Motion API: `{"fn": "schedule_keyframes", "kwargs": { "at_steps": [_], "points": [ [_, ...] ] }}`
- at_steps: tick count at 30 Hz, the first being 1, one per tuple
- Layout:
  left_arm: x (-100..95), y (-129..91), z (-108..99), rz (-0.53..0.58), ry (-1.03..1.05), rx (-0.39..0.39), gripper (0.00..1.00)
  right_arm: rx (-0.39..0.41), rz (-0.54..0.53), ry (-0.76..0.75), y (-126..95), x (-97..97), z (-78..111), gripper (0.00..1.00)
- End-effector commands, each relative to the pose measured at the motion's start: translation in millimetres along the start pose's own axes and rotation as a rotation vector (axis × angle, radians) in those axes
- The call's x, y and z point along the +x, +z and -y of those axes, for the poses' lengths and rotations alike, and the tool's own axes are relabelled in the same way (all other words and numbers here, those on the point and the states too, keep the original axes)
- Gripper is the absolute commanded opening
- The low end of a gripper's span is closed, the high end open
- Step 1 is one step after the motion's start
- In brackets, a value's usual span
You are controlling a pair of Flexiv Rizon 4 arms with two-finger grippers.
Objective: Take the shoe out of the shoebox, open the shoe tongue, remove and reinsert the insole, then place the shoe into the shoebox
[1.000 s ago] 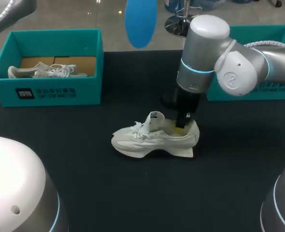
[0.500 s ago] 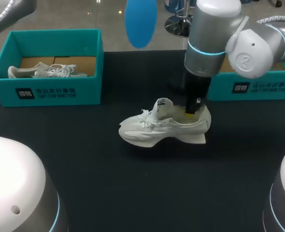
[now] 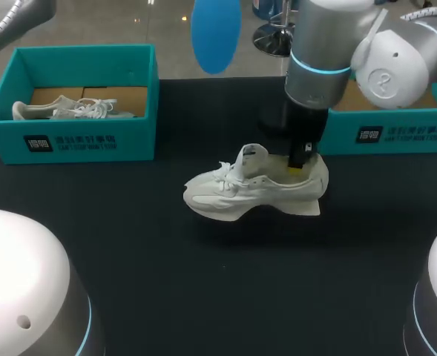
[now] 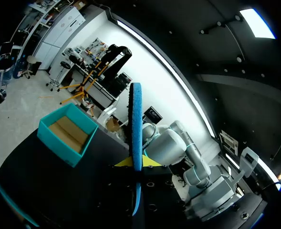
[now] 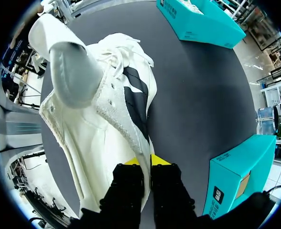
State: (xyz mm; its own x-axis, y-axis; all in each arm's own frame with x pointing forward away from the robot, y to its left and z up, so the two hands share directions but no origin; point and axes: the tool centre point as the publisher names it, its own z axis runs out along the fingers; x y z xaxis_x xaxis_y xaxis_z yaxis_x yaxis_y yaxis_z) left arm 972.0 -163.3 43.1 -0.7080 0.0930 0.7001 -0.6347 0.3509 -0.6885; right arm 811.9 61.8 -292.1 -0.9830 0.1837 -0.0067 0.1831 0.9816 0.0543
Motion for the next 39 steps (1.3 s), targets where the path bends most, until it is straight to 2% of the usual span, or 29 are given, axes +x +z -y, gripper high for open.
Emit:
{"fn": "schedule_keyframes", "kwargs": {
  "at_steps": [1, 11, 15, 20, 25, 27, 33, 35, 37, 39],
  "points": [
    [-0.2, 0, 0, -0.001, 0.001, -0.001, 0.00, 0.000, 0.001, 0.000, -1, 0.2, 0.2, 0.00],
    [-0.2, 0, 0, -0.001, 0.001, -0.001, 0.00, 0.000, 0.001, 0.000, -1, 0.2, 0.2, 0.00],
    [-0.2, 0, 0, -0.001, 0.001, -0.001, 0.00, 0.078, -0.030, 0.274, 11, -3.6, 3.9, 0.00],
    [-0.2, 0, 0, -0.001, 0.001, -0.001, 0.00, 0.104, -0.029, 0.638, 10, -0.2, 15.5, 0.00],
    [-0.2, 0, 0, -0.001, 0.001, -0.001, 0.00, 0.085, -0.001, 0.998, 1, 14.8, 30.7, 0.00],
    [-0.2, 0, 0, -0.001, 0.001, -0.001, 0.00, 0.109, -0.008, 1.112, 2, 24.5, 36.0, 0.00],
    [-0.2, 0, 0, -0.001, 0.001, -0.001, 0.00, 0.133, -0.024, 1.348, 3, 47.7, 39.2, 0.00],
    [-0.2, 0, 0, -0.001, 0.001, -0.001, 0.00, 0.126, -0.045, 1.349, 3, 50.9, 36.1, 0.00],
    [-0.2, 0, 0, -0.001, 0.001, -0.001, 0.00, 0.131, -0.063, 1.278, 3, 51.8, 27.2, 0.00],
    [-0.2, 0, 0, -0.001, 0.001, -0.001, 0.00, 0.131, -0.063, 1.278, 3, 51.8, 27.2, 0.00]
  ]
}}
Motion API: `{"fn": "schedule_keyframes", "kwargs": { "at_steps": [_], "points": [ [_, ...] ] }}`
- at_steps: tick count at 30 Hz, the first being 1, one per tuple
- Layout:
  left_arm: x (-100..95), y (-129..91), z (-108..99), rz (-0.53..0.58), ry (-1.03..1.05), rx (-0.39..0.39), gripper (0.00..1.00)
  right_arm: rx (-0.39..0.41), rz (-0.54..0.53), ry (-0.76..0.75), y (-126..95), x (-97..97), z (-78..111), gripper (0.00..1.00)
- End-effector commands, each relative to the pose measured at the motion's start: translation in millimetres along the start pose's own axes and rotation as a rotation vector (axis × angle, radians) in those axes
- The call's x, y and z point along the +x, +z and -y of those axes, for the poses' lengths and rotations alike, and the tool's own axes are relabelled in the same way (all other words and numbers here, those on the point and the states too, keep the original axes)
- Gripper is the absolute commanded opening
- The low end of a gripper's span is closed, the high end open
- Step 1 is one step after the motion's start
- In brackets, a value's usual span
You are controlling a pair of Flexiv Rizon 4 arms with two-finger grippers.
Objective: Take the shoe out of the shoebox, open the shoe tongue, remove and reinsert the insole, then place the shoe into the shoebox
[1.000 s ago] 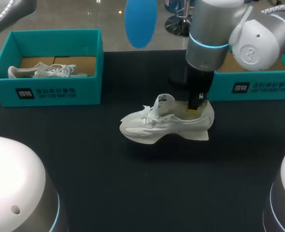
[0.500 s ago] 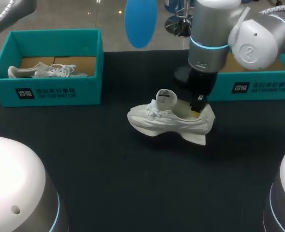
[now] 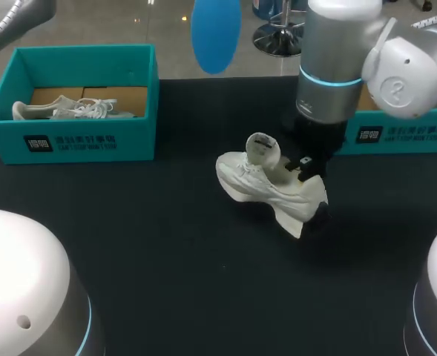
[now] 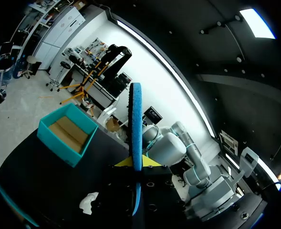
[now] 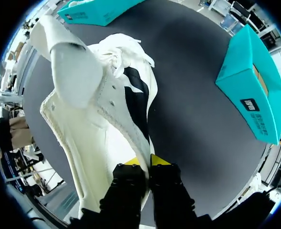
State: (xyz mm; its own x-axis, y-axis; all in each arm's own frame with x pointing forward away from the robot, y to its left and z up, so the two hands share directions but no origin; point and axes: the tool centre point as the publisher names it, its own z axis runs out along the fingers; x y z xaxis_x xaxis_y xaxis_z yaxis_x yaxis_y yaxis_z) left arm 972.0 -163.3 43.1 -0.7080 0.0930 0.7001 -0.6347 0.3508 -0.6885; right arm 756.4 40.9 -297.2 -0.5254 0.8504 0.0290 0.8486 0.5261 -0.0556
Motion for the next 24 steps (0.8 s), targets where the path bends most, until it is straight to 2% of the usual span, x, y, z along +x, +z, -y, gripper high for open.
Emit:
{"fn": "schedule_keyframes", "kwargs": {
  "at_steps": [1, 14, 15, 19, 24],
  "points": [
    [-0.2, 0, 0, -0.001, 0.001, -0.001, 0.00, 0.043, -0.033, 0.444, 0, 3.6, -1.8, 0.00],
    [-0.2, 0, 0, -0.001, 0.001, -0.001, 0.00, 0.043, -0.033, 0.444, 0, 3.6, -1.8, 0.00],
    [-0.2, 0, 0, -0.001, 0.001, -0.001, 0.00, 0.039, -0.014, 0.493, 0, 4.2, -1.8, 0.00],
    [-0.2, 0, 0, -0.001, 0.001, -0.001, 0.00, -0.041, -0.022, 0.576, 3, 8.7, -2.3, 0.00],
    [-0.2, 0, 0, -0.001, 0.001, -0.001, 0.00, -0.091, -0.029, 0.639, 7, 16.1, -0.9, 0.00]
  ]
}}
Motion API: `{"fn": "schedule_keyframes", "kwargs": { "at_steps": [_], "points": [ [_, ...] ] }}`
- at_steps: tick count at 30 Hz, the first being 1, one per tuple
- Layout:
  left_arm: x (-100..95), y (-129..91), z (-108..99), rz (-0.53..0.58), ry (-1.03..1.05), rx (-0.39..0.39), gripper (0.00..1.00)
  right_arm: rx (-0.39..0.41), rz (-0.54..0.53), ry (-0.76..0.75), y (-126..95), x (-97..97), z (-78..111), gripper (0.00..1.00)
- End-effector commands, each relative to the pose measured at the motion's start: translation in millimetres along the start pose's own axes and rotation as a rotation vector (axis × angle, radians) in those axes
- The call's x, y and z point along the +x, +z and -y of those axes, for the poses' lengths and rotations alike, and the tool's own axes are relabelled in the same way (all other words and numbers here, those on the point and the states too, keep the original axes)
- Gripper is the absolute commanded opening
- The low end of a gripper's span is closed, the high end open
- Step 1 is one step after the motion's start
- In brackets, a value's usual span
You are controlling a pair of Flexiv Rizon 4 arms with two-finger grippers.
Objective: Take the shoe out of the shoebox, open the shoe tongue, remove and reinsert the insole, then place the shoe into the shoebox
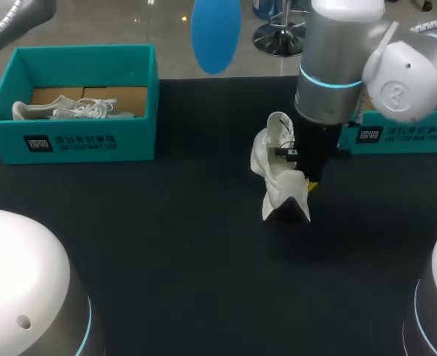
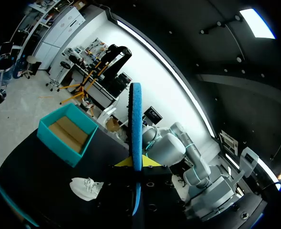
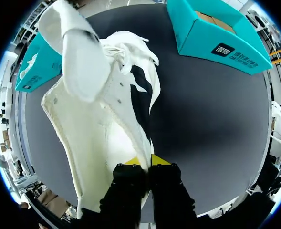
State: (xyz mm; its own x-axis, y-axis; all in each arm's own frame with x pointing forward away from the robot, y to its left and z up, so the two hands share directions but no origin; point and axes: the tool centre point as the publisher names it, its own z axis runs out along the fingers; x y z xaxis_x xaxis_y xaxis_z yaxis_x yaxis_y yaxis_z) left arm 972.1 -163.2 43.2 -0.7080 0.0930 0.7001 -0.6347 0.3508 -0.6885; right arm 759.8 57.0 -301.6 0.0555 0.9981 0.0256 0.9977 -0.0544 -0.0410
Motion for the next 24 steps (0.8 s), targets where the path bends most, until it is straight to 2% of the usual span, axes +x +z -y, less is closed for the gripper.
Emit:
{"fn": "schedule_keyframes", "kwargs": {
  "at_steps": [1, 7, 13, 24],
  "points": [
    [-0.2, 0, -1, -0.001, 0.001, -0.001, 0.00, -0.073, -0.028, 0.042, 2, -2.1, 12.7, 0.00],
    [-0.2, 0, -1, -0.001, 0.001, -0.001, 0.00, -0.164, -0.060, 0.081, 3, -0.2, 21.0, 0.00],
    [-0.2, 0, -1, -0.001, 0.001, -0.001, 0.00, -0.255, -0.048, 0.071, 18, 7.9, 26.2, 0.00],
    [-0.2, 0, -1, -0.001, 0.001, -0.001, 0.00, -0.284, -0.028, 0.046, 51, 14.3, 28.1, 0.00]
  ]
}}
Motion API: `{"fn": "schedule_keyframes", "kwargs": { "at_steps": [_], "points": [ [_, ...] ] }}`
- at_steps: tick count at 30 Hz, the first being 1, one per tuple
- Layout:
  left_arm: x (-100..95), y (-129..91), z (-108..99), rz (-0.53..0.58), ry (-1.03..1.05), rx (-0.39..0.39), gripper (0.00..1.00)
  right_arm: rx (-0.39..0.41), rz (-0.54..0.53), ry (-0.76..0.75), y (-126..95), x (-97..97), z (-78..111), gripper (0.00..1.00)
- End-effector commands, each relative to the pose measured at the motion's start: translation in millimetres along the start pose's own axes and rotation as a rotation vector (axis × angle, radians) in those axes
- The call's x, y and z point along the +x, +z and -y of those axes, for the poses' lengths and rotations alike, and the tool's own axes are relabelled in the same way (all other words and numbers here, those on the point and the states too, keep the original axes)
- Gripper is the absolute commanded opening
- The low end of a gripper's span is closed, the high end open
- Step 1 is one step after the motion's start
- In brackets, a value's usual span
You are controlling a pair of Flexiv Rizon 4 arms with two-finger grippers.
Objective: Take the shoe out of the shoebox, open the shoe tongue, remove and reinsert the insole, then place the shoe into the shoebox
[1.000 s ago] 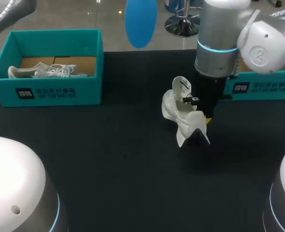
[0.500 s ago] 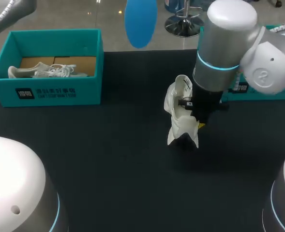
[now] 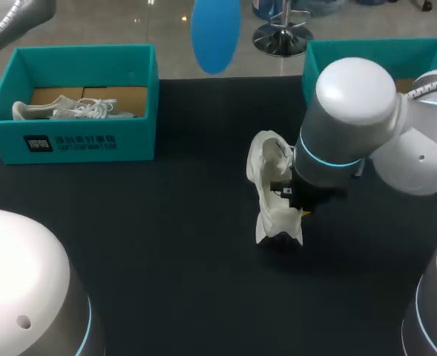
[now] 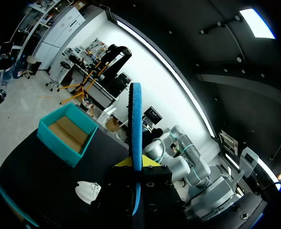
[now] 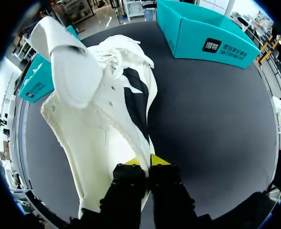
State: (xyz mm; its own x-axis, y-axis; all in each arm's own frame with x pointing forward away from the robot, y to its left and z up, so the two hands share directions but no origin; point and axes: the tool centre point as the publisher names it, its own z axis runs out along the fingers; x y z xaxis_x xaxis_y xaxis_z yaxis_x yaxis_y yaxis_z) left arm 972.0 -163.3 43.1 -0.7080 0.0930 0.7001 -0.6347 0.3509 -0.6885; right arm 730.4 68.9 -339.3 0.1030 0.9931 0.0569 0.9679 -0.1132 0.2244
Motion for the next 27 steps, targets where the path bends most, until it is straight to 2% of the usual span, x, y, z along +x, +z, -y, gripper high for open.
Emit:
{"fn": "schedule_keyframes", "kwargs": {
  "at_steps": [1, 8, 17, 18, 19, 20, 27],
  "points": [
    [-0.2, 0, 0, -0.001, 0.001, -0.001, 0.00, -0.006, -0.004, -0.015, 15, 4.5, 4.4, 0.00],
    [-0.2, 0, 0, -0.001, 0.001, -0.001, 0.00, 0.061, -0.026, -0.071, 38, 2.7, 13.5, 0.00],
    [-0.2, 0, 0, -0.001, 0.001, -0.001, 0.00, 0.095, -0.012, -0.076, 43, 5.0, 17.6, 0.00],
    [-0.2, 0, 0, -0.001, 0.001, -0.001, 0.00, 0.098, -0.011, -0.075, 43, 5.5, 17.6, 0.34],
    [-0.2, 0, 0, -0.001, 0.001, -0.001, 0.00, 0.097, -0.015, -0.072, 41, 6.5, 17.0, 0.73],
    [-0.2, 0, 0, -0.001, 0.001, -0.001, 0.00, 0.096, -0.017, -0.068, 38, 6.7, 16.0, 1.00],
    [-0.2, 0, 0, -0.001, 0.001, -0.001, 0.00, 0.071, -0.048, -0.066, -3, 15.5, 2.2, 1.00]
  ]
}}
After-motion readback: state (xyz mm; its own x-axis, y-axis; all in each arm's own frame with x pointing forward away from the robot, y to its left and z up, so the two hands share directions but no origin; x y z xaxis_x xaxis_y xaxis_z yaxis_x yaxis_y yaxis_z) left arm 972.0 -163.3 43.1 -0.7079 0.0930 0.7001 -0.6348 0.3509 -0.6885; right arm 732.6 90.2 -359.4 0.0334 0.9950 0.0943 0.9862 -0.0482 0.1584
